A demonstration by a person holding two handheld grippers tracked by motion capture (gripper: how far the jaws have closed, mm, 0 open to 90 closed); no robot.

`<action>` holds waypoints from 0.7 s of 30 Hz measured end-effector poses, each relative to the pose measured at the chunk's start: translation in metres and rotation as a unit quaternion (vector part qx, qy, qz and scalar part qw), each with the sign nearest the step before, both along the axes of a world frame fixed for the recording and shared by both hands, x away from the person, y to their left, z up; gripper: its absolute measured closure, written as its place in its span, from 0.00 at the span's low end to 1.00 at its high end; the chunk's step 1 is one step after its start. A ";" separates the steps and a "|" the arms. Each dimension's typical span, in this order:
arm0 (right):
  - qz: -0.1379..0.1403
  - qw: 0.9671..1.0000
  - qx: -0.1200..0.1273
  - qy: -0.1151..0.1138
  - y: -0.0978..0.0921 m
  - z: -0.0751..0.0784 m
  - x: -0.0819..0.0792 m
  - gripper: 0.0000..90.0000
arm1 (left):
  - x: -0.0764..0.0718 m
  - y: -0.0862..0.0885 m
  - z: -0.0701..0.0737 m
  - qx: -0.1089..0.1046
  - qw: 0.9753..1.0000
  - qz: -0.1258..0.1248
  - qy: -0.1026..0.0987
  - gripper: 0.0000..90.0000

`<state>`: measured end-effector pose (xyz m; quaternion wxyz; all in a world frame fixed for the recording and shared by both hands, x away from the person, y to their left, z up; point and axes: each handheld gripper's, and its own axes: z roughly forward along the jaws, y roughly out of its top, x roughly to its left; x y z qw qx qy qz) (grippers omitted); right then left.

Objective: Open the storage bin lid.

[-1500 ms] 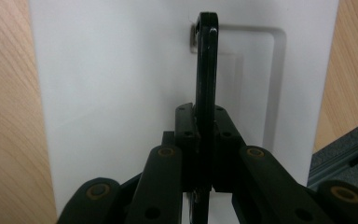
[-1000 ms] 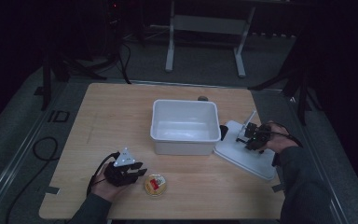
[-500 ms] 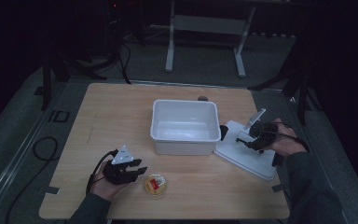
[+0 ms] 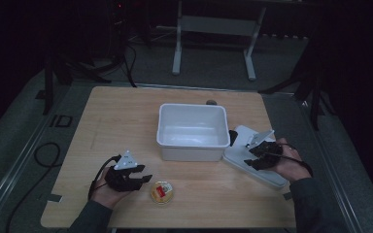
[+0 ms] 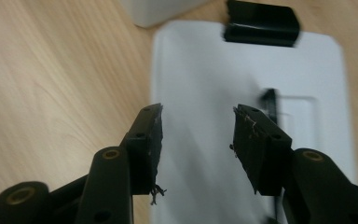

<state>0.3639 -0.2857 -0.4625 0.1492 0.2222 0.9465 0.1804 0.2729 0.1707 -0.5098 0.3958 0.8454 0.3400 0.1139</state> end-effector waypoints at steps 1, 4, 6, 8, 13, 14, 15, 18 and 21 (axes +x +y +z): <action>0.002 1.000 0.001 0.000 0.001 -0.002 -0.002 0.58 | 0.000 0.000 0.000 0.000 1.000 0.000 0.000 0.57; 0.000 1.000 0.010 -0.001 0.006 -0.012 -0.008 0.58 | -0.001 -0.001 0.003 0.011 1.000 -0.005 -0.001 0.56; 0.000 1.000 0.027 -0.002 0.010 -0.018 -0.014 0.58 | -0.001 -0.002 0.006 0.012 1.000 -0.011 -0.003 0.56; 0.002 0.999 0.036 -0.003 0.013 -0.022 -0.018 0.58 | 0.000 -0.004 0.011 0.018 1.000 -0.019 -0.006 0.55; -0.006 0.998 0.059 -0.002 0.020 -0.034 -0.031 0.57 | 0.003 -0.010 0.018 0.029 0.999 -0.040 -0.003 0.54; -0.008 0.998 0.063 -0.002 0.022 -0.036 -0.033 0.57 | 0.004 -0.011 0.019 0.028 0.999 -0.044 -0.001 0.54; -0.007 0.998 0.067 -0.003 0.023 -0.039 -0.035 0.57 | 0.005 -0.012 0.020 0.034 0.998 -0.048 -0.001 0.54; -0.012 0.997 0.075 -0.001 0.027 -0.044 -0.040 0.56 | 0.005 -0.017 0.022 0.046 0.997 -0.060 0.002 0.51; -0.020 0.996 0.092 -0.002 0.028 -0.049 -0.043 0.56 | 0.006 -0.020 0.024 0.053 0.996 -0.070 0.005 0.49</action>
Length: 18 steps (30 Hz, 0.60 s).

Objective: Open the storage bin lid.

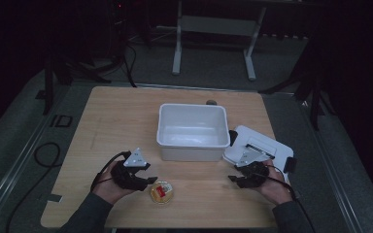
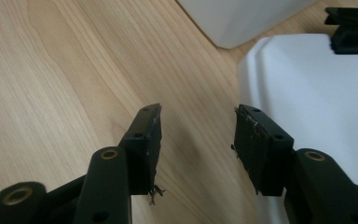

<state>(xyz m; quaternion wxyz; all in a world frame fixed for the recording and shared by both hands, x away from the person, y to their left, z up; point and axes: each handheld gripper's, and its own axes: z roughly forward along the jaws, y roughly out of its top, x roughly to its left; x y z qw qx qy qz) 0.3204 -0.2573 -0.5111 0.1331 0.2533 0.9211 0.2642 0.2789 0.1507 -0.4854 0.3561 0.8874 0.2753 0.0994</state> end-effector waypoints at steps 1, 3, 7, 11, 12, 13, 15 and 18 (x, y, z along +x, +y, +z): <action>-0.001 1.000 0.004 -0.001 0.001 -0.002 -0.001 0.56 | 0.000 -0.001 0.001 0.003 1.000 -0.003 0.000 0.48; -0.008 1.000 0.013 -0.003 0.002 -0.006 -0.005 0.56 | 0.000 -0.003 0.001 0.008 1.000 -0.009 0.001 0.47; -0.015 0.999 0.027 -0.009 0.005 -0.015 -0.012 0.56 | 0.000 -0.007 0.004 0.019 1.000 -0.023 0.003 0.46; -0.025 0.998 0.045 -0.021 0.006 -0.022 -0.017 0.55 | 0.001 -0.011 0.007 0.028 0.999 -0.035 0.007 0.44; -0.026 0.998 0.046 -0.023 0.006 -0.023 -0.017 0.55 | 0.001 -0.012 0.008 0.031 0.999 -0.039 0.008 0.44; -0.027 0.998 0.047 -0.026 0.006 -0.025 -0.018 0.54 | 0.001 -0.013 0.008 0.034 0.999 -0.041 0.009 0.43; -0.033 0.998 0.053 -0.029 0.006 -0.028 -0.019 0.54 | 0.002 -0.014 0.008 0.035 0.998 -0.046 0.014 0.43; -0.038 0.997 0.054 -0.028 0.006 -0.032 -0.019 0.53 | 0.001 -0.017 0.008 0.050 0.997 -0.052 0.017 0.43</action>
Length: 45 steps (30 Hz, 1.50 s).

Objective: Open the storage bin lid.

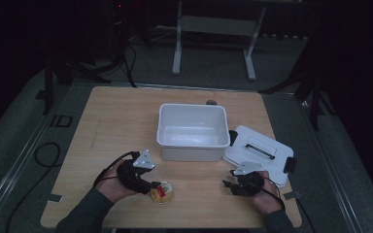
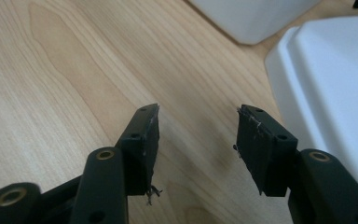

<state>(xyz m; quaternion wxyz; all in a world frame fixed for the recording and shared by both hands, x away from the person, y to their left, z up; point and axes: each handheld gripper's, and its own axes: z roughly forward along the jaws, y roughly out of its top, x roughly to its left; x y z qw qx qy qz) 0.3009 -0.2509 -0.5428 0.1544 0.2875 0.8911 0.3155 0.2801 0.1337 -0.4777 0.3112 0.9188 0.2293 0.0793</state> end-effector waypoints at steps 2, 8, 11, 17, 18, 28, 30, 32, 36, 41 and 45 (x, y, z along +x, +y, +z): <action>-0.002 1.000 0.001 -0.002 0.000 -0.002 0.000 0.53 | 0.000 -0.002 0.001 0.004 1.000 -0.005 0.001 0.43; -0.012 1.000 0.020 -0.001 0.000 -0.005 0.002 0.53 | 0.001 -0.007 0.005 0.026 0.999 -0.020 0.003 0.43; -0.015 1.000 0.024 -0.003 0.000 -0.006 0.003 0.52 | 0.002 -0.010 0.007 0.033 0.999 -0.026 0.007 0.43; -0.018 0.999 0.038 -0.002 0.001 -0.008 0.003 0.51 | 0.002 -0.015 0.009 0.052 0.998 -0.038 0.012 0.43; -0.020 0.999 0.041 -0.002 0.001 -0.009 0.003 0.51 | 0.002 -0.016 0.009 0.058 0.997 -0.041 0.012 0.42; -0.024 0.998 0.064 0.001 -0.003 -0.013 0.003 0.50 | 0.002 -0.023 0.007 0.077 0.995 -0.054 0.021 0.42; -0.025 0.998 0.066 0.001 -0.003 -0.013 0.003 0.50 | 0.002 -0.025 0.006 0.083 0.995 -0.058 0.024 0.42; -0.022 0.997 0.071 -0.002 -0.004 -0.014 0.002 0.49 | 0.002 -0.026 0.005 0.089 0.994 -0.061 0.028 0.41; -0.020 0.997 0.078 -0.006 -0.006 -0.016 0.001 0.49 | 0.002 -0.028 0.004 0.098 0.992 -0.066 0.032 0.41; -0.021 0.997 0.078 -0.006 -0.006 -0.016 0.001 0.48 | 0.001 -0.031 0.002 0.103 0.992 -0.072 0.033 0.41; -0.020 0.997 0.078 -0.006 -0.005 -0.016 0.001 0.48 | 0.002 -0.033 0.000 0.114 0.990 -0.077 0.035 0.41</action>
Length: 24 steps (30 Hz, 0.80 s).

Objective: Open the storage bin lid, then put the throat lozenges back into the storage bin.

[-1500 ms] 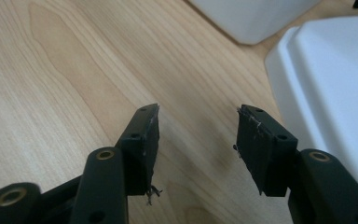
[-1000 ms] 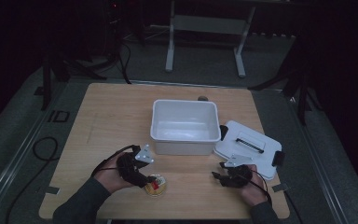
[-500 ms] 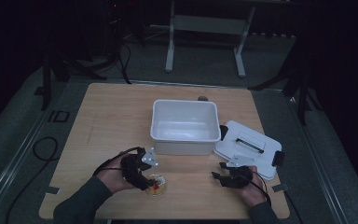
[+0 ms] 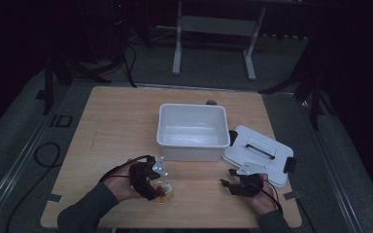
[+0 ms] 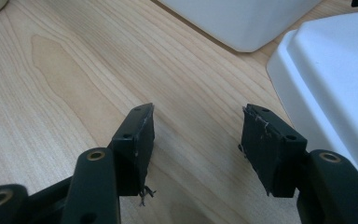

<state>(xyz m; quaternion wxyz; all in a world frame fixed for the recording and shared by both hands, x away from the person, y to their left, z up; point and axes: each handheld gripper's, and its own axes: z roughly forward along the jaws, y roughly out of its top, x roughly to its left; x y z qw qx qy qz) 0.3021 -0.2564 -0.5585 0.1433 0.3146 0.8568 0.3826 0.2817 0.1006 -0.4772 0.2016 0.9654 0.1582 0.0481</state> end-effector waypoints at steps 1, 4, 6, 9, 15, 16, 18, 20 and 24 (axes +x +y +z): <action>0.000 1.000 0.000 0.000 0.000 0.000 0.000 0.48 | 0.000 -0.001 0.000 0.003 1.000 -0.002 0.000 0.41; -0.001 1.000 0.000 0.000 0.000 0.000 0.000 0.48 | 0.000 -0.006 0.002 0.014 1.000 -0.009 -0.002 0.41; -0.002 1.000 0.000 0.000 0.000 0.000 0.000 0.48 | 0.000 -0.007 0.002 0.014 1.000 -0.010 -0.001 0.40; -0.002 1.000 0.000 0.000 0.000 0.000 -0.001 0.48 | 0.001 -0.008 0.000 0.023 1.000 -0.010 0.003 0.39; -0.003 1.000 0.000 0.000 0.000 0.000 -0.001 0.48 | 0.003 -0.011 -0.004 0.039 0.999 -0.008 0.003 0.31; -0.003 1.000 0.000 0.000 0.000 0.000 -0.001 0.48 | 0.003 -0.011 -0.004 0.039 0.999 -0.008 0.003 0.30; -0.004 1.000 0.000 0.000 0.001 0.000 -0.001 0.48 | 0.003 -0.012 -0.005 0.045 0.999 -0.009 0.003 0.28; -0.004 1.000 0.000 -0.001 0.001 0.000 -0.001 0.48 | 0.002 -0.016 -0.008 0.054 0.998 -0.010 0.003 0.22; -0.005 1.000 0.000 -0.001 0.001 0.000 -0.001 0.48 | 0.002 -0.019 -0.011 0.067 0.998 -0.014 0.001 0.17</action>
